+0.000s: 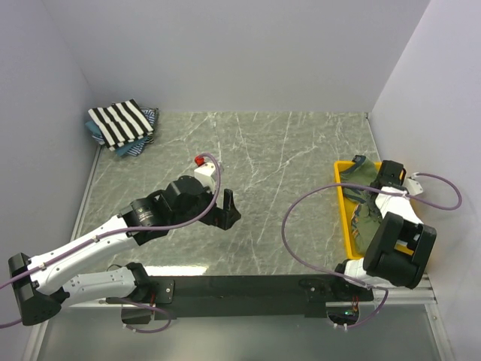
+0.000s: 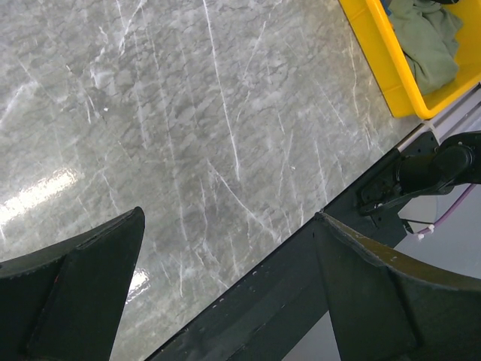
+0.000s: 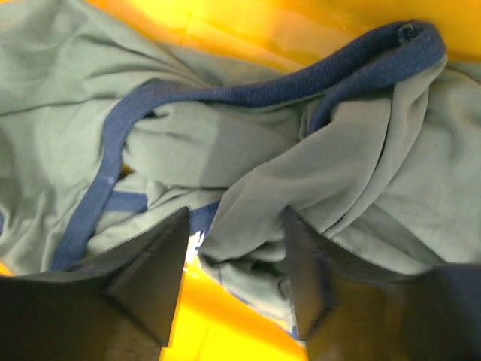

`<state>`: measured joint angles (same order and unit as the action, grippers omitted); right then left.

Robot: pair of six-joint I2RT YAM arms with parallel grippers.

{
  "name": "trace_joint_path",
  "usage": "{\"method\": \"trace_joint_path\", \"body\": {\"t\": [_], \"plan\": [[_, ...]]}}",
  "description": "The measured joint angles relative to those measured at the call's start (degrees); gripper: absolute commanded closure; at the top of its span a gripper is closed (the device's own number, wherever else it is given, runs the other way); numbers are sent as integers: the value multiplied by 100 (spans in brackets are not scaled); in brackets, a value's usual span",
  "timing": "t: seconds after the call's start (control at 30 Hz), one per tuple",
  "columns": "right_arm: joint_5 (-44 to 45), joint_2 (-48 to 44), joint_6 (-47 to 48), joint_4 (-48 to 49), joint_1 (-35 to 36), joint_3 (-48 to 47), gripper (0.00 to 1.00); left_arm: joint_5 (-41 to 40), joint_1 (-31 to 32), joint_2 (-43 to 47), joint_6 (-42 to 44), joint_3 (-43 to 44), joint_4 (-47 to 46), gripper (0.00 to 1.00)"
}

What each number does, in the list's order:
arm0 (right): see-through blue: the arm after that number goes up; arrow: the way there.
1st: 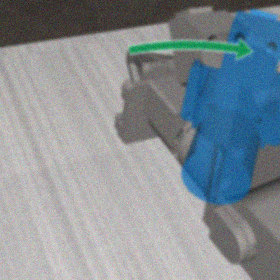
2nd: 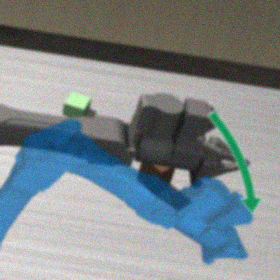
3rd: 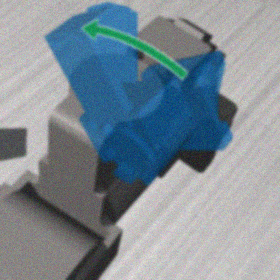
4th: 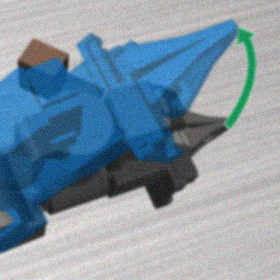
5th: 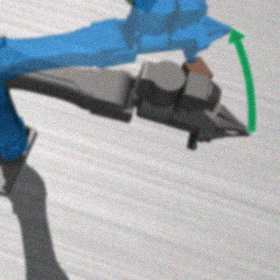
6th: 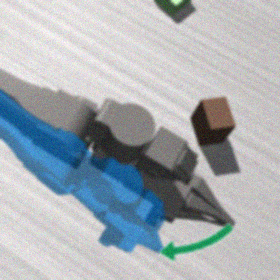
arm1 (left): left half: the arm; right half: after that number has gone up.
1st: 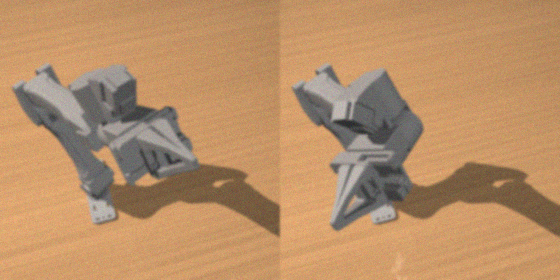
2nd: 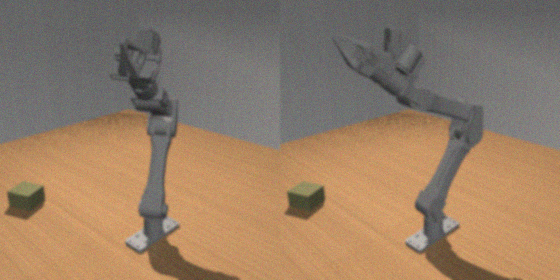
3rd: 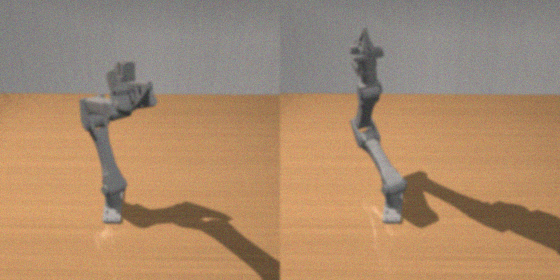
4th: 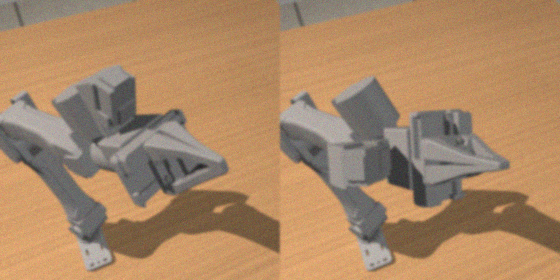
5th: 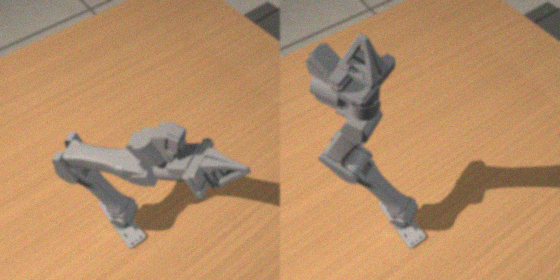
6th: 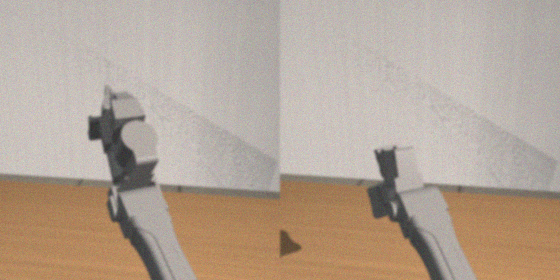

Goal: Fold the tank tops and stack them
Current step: Grab the tank top from the pile

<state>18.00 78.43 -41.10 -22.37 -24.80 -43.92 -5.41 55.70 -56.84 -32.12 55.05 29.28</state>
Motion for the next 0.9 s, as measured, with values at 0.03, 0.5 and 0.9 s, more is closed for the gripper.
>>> {"method": "trace_joint_path", "body": {"t": [0.03, 0.5, 0.9], "plan": [[17, 46, 4, 39, 0, 0, 54, 0, 0, 0, 0, 0, 17, 1], [168, -452, 258, -258, 28, -426, 100, -28, -46, -409, 2, 310, 42, 1], [203, -1880, 822, -1117, 1908, -4024, 100, -282, -717, -120, -68, 638, 59, 1]]}}
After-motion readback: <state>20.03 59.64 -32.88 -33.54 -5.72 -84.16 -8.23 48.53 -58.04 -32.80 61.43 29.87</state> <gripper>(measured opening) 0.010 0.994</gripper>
